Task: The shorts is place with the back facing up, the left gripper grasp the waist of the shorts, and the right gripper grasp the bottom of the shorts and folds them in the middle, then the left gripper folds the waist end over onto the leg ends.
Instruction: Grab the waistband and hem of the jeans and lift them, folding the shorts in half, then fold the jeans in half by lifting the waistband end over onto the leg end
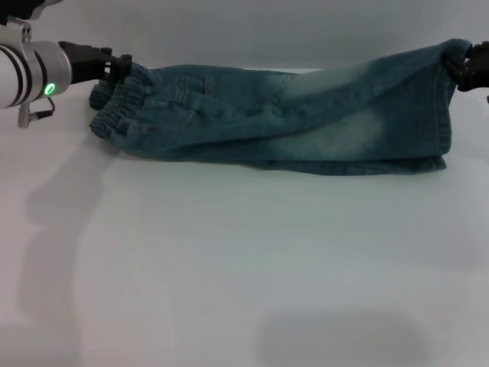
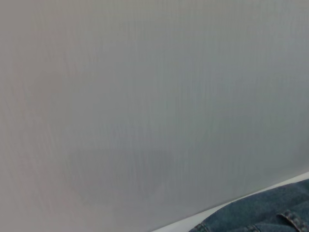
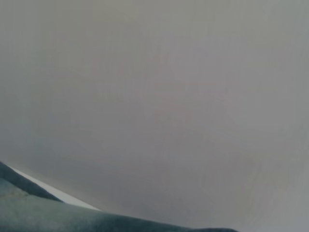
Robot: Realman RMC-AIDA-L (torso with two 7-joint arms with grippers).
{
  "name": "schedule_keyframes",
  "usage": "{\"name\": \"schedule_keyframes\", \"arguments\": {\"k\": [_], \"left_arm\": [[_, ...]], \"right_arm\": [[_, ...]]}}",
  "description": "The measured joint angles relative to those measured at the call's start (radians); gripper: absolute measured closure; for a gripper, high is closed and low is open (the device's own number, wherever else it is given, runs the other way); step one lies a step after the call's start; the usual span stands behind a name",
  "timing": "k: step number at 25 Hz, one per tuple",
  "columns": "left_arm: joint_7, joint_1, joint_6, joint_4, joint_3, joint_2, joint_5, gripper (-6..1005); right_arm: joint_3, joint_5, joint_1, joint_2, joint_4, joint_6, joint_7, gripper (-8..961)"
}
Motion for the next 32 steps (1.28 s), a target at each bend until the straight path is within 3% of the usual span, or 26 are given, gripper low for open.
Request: {"name": "schedule_keyframes", "arguments": {"k": [9, 14, 23, 31, 32], "left_arm": [[-0.002, 0.001, -0.01, -0.001, 0.002, 0.0, 0.001, 447], [-0.005, 0.005, -0.01, 0.007, 0.002, 0.0, 0.001, 332], [-0.006, 0.011, 0.073, 0.022, -0.04, 0.011, 0.046, 140], [-0.001, 0.018, 0.112, 0.034, -0.071, 0.013, 0.073, 151], [-0.008, 0.025, 0.205, 0.042, -0.092, 0.024, 0.151, 152]], "right_arm": [[-0.008, 0.001, -0.007, 0.0, 0.001, 0.046, 0.0, 468], [-0.008, 0.001, -0.013, 0.0, 0.015, 0.068, 0.0, 401], [-0.003, 0.003, -0.022, 0.003, 0.016, 0.067, 0.0, 400], [-0.015, 0.014, -0.028, 0.004, 0.008, 0.055, 0.0, 399], [-0.015, 0.014, -0.028, 0.004, 0.008, 0.054, 0.0, 399]]}}
